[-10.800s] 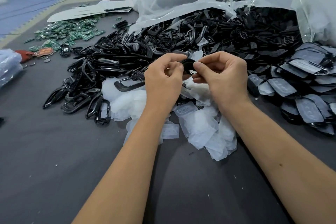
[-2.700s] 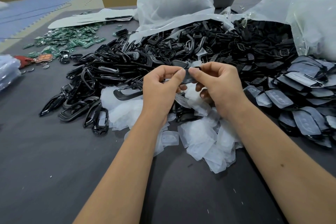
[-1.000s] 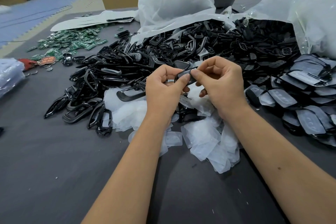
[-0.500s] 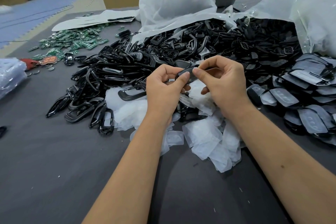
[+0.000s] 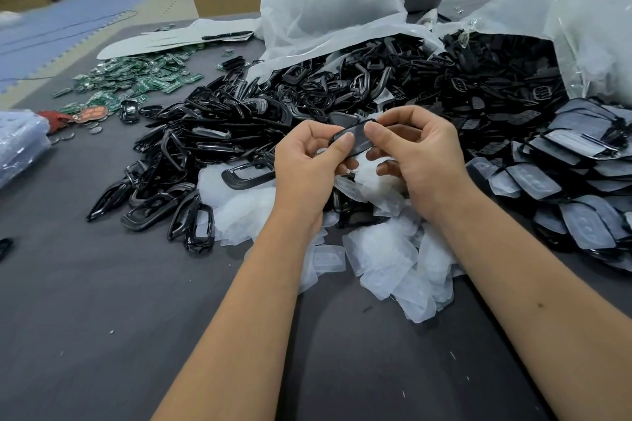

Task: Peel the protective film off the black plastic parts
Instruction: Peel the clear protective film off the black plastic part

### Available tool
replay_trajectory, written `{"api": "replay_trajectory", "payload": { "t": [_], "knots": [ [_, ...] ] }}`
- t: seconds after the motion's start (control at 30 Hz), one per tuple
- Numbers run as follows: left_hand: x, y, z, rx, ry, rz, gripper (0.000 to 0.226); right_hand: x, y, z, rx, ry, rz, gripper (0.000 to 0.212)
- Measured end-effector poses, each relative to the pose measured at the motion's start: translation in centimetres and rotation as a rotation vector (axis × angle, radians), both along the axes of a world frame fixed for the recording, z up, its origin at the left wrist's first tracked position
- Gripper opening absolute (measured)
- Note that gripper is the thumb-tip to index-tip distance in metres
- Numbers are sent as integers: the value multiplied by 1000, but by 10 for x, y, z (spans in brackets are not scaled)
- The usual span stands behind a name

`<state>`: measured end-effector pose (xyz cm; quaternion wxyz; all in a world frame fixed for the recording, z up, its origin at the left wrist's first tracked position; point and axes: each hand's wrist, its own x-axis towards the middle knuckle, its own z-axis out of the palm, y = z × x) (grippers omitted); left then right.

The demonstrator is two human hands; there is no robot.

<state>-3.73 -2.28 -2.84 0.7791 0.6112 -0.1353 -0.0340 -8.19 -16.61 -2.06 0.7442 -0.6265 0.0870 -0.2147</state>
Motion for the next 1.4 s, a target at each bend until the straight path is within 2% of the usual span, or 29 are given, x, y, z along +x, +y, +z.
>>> {"api": "replay_trajectory", "payload": {
  "t": [0.1, 0.27, 0.5, 0.6, 0.67, 0.87, 1.0, 1.17, 1.4],
  "knots": [
    [0, 0, -1, 3, 2, 12, 9, -1, 0, 0, -61, -40, -7, 20],
    [0, -1, -2, 46, -34, -23, 13, -1, 2, -1, -120, 5, 28, 6],
    [0, -2, -4, 107, -103, -20, 11, -1, 0, -3, -171, 8, 23, 12],
    [-1, -1, -2, 71, -118, -38, 2, 0, -1, -4, -165, -15, 26, 7],
    [0, -1, -2, 61, -119, -23, 8, 1, -1, -3, -155, -27, 29, 6],
    [0, -2, -1, 105, -100, 63, 12, 2, 1, -2, -68, -30, 54, 24],
    [-1, -2, 2, 153, -138, 111, 10, 1, 2, -1, -108, -38, 26, 9],
    [-7, -4, 6, 186, -178, 304, 2, 1, 5, -2, -116, -66, -90, 4],
    [-10, -8, 4, 369, -257, 392, 16, 1, 7, -3, -202, -130, -125, 5]
  ]
}}
